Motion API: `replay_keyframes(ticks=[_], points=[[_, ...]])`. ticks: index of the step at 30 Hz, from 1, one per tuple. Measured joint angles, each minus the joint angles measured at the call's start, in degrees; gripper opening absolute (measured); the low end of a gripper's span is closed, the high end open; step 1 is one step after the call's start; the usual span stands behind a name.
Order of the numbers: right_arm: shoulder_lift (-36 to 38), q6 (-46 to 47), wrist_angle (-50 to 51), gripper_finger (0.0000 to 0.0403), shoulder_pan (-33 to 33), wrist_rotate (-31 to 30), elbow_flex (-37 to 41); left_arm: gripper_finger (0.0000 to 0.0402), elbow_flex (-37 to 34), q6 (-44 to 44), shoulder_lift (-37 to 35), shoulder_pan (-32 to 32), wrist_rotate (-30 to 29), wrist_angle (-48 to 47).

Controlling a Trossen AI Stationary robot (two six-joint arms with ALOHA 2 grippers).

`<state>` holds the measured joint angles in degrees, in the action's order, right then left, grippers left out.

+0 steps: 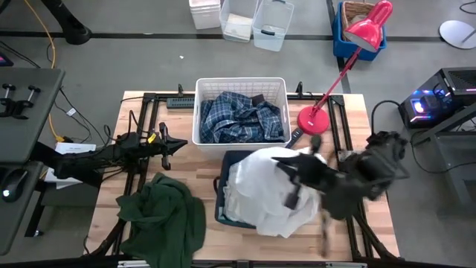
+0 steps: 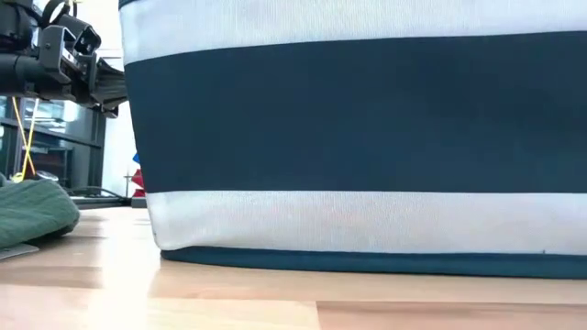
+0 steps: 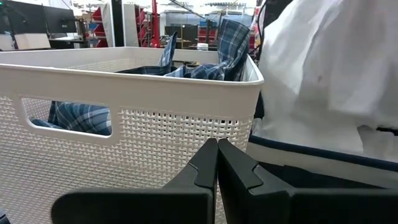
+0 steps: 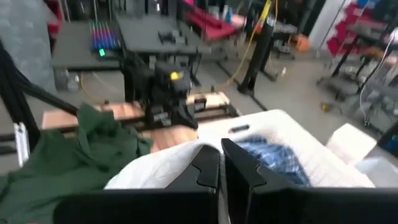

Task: Sort clothes
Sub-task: Put the white shirt into the blue laundry bin

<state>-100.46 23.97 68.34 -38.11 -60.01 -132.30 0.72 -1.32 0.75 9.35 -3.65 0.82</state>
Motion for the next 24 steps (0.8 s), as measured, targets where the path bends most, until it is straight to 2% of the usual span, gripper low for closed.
replay_keyframes(ticks=[2, 7, 10, 14, 16, 21, 24], points=[[-1.6, -0.1, -1.1, 0.0, 3.8, 5.0, 0.1, 0.0, 0.0, 0.0, 0.0, 0.0, 0.0, 0.0], [-8.1, -6.4, -7.9, 0.0, 12.1, 21.9, 0.1, 0.0, 0.0, 0.0, 0.0, 0.0, 0.0, 0.0], [-11.4, -5.8, -2.8, 0.0, 14.6, 29.0, 0.1, 0.0, 0.0, 0.0, 0.0, 0.0, 0.0, 0.0], [-15.9, -0.7, 13.2, 0.0, 14.9, 33.7, 0.1, 0.0, 0.0, 0.0, 0.0, 0.0, 0.0, 0.0], [-18.2, 0.5, 17.0, 0.0, 14.4, 35.3, 0.2, 0.0, 0.0, 0.0, 0.0, 0.0, 0.0, 0.0], [-23.4, -2.0, 14.0, 0.0, 12.2, 47.2, 0.0, 0.0, 0.0, 0.0, 0.0, 0.0, 0.0, 0.0], [-27.7, -3.8, 12.8, 0.0, 11.4, 51.2, 0.1, 0.0, 0.0, 0.0, 0.0, 0.0, 0.0, 0.0]])
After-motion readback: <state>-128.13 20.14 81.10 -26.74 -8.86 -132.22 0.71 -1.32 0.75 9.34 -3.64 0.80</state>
